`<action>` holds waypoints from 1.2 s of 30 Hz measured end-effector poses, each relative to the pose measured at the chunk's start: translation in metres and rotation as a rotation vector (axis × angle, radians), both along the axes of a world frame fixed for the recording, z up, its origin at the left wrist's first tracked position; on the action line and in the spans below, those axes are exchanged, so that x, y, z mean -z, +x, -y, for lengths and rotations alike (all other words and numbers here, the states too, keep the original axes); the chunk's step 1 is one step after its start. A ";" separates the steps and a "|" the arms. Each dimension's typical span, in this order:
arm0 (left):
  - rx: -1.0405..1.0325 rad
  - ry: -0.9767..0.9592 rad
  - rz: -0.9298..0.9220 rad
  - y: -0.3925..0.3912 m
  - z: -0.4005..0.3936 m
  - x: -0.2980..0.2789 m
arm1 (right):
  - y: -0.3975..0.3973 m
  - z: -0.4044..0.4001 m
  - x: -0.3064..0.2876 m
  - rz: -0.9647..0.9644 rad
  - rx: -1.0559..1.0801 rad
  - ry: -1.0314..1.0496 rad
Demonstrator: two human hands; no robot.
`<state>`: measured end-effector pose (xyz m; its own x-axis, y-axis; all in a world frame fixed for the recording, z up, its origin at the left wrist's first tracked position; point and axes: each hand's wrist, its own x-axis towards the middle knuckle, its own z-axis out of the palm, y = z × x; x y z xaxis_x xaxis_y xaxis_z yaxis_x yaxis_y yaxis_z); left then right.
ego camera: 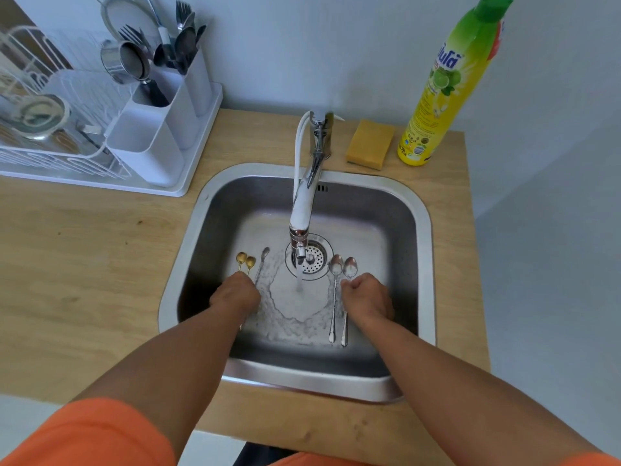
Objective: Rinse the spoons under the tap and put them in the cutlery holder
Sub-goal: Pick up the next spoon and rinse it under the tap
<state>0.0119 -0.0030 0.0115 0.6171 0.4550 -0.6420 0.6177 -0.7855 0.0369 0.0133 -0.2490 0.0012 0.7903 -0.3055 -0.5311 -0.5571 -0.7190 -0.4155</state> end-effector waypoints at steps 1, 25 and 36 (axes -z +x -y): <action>0.040 0.027 -0.022 -0.001 0.003 -0.001 | -0.001 -0.002 -0.001 0.021 0.000 -0.005; -0.482 -0.907 -0.133 -0.034 0.060 -0.044 | 0.007 -0.034 -0.026 -0.238 0.036 0.696; -0.548 -0.803 0.340 -0.016 0.061 -0.030 | 0.009 -0.017 -0.029 -0.075 -0.357 0.571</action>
<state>-0.0042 -0.0641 0.0415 0.6599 0.2422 -0.7112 0.7425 -0.0652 0.6667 0.0227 -0.2321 0.0303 0.7455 0.3122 -0.5888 -0.3681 -0.5437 -0.7543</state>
